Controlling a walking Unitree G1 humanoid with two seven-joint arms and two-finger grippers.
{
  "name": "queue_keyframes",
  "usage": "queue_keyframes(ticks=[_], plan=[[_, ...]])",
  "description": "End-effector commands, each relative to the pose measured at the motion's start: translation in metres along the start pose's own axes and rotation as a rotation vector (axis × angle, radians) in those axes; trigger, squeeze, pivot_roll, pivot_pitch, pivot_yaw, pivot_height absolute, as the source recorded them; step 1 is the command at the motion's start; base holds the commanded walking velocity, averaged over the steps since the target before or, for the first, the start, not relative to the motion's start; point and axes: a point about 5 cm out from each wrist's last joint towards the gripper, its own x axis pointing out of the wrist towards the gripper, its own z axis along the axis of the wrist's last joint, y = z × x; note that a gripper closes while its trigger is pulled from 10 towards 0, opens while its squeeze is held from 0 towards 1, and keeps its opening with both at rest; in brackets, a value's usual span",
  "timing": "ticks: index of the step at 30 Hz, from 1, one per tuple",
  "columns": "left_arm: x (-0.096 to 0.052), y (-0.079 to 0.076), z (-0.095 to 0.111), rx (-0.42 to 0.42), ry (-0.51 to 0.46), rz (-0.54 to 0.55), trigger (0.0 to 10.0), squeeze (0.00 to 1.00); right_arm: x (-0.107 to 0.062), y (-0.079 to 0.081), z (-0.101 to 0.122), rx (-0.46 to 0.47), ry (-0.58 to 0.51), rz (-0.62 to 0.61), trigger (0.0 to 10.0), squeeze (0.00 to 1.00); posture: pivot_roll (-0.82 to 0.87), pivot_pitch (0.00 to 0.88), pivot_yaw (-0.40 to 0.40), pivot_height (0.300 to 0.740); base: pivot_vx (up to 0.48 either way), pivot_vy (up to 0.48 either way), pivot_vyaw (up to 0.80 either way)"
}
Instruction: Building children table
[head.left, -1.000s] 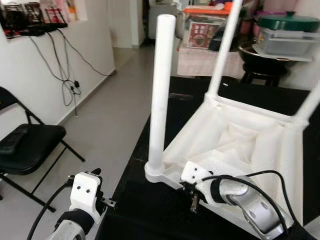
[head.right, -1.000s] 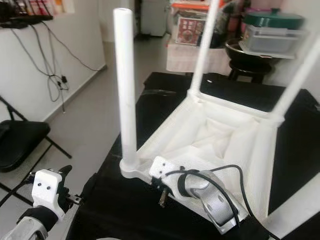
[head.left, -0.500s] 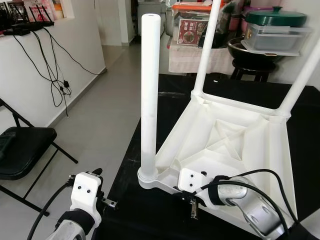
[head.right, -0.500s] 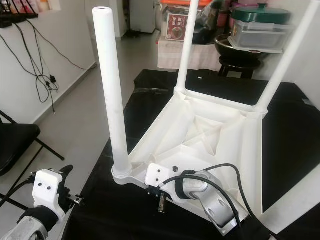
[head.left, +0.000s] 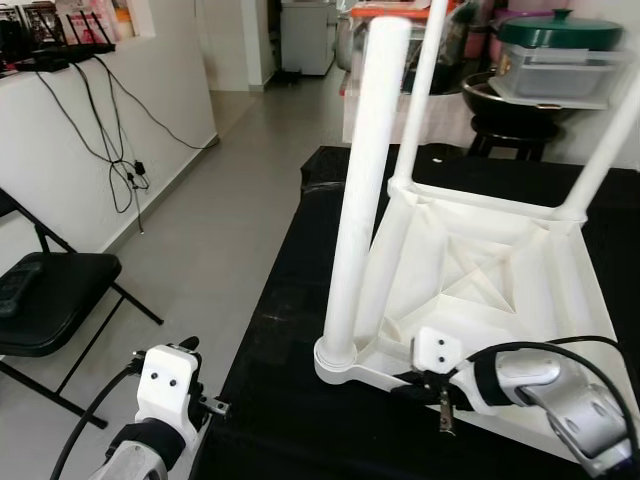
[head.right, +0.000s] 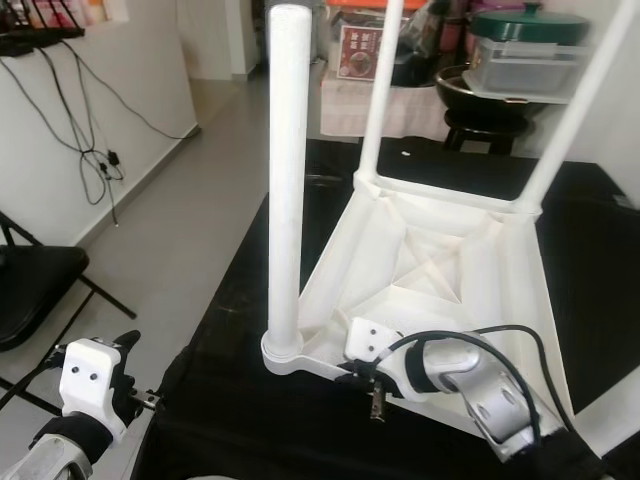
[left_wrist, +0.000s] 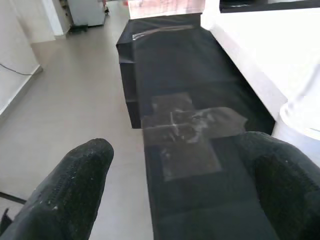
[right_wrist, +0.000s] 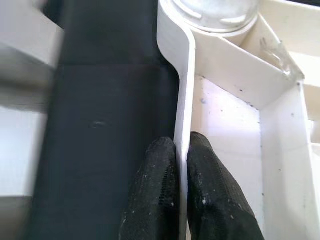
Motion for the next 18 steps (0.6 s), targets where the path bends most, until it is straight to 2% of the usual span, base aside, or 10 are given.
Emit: queue_keyframes(ticks=[1, 9, 12, 18], plan=[[-0.001, 0.002, -0.001, 0.012, 0.017, -0.010, 10.0, 0.00, -0.004, 0.012, 0.037, -0.109, -0.168, 0.130, 0.0, 0.00, 0.02, 0.074, -0.026, 0.740, 0.000, 0.000, 0.00], [-0.001, 0.005, -0.001, 0.020, 0.024, -0.015, 10.0, 0.00, 0.000, 0.029, 0.057, -0.105, -0.313, 0.280, 0.0, 0.00, 0.03, 0.075, -0.012, 0.740, 0.000, 0.000, 0.00], [-0.002, 0.005, -0.001, 0.022, 0.027, -0.019, 10.0, 0.00, 0.003, 0.037, 0.058, -0.119, -0.305, 0.341, 0.0, 0.00, 0.03, 0.075, -0.008, 0.740, 0.000, 0.000, 0.00], [-0.002, 0.005, -0.001, 0.023, 0.028, -0.023, 10.0, 0.00, 0.004, 0.044, 0.056, -0.122, -0.278, 0.384, 0.0, 0.00, 0.03, 0.074, -0.006, 0.740, 0.000, 0.000, 0.00]])
